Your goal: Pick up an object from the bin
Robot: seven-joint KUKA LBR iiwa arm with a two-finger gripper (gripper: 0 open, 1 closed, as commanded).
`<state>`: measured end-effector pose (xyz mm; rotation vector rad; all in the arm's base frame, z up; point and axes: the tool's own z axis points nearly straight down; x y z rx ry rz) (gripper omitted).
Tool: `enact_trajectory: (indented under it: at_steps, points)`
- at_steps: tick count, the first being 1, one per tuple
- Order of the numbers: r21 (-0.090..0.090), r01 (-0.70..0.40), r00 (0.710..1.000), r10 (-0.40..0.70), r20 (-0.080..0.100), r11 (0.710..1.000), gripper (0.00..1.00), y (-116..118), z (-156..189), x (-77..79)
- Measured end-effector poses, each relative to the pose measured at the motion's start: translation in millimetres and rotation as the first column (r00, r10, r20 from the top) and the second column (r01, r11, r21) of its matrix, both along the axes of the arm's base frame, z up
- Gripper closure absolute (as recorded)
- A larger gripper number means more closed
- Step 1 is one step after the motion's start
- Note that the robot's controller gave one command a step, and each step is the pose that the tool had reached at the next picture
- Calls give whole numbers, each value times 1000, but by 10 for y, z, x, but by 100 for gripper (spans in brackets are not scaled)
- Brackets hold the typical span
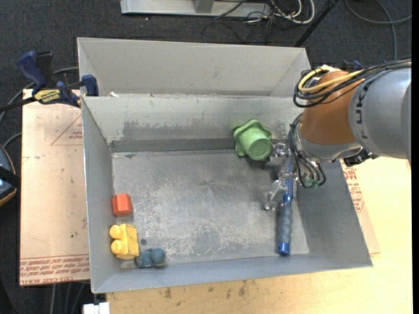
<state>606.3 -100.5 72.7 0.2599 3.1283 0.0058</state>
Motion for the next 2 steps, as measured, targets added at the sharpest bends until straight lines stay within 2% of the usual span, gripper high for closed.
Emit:
enact_trajectory:
  at_steps: [1,2]
  points:
    - [7,180,984,-180,2,984,0,-235,38,-335]
    - [3,187,982,-187,1,982,100,-284,52,-346]
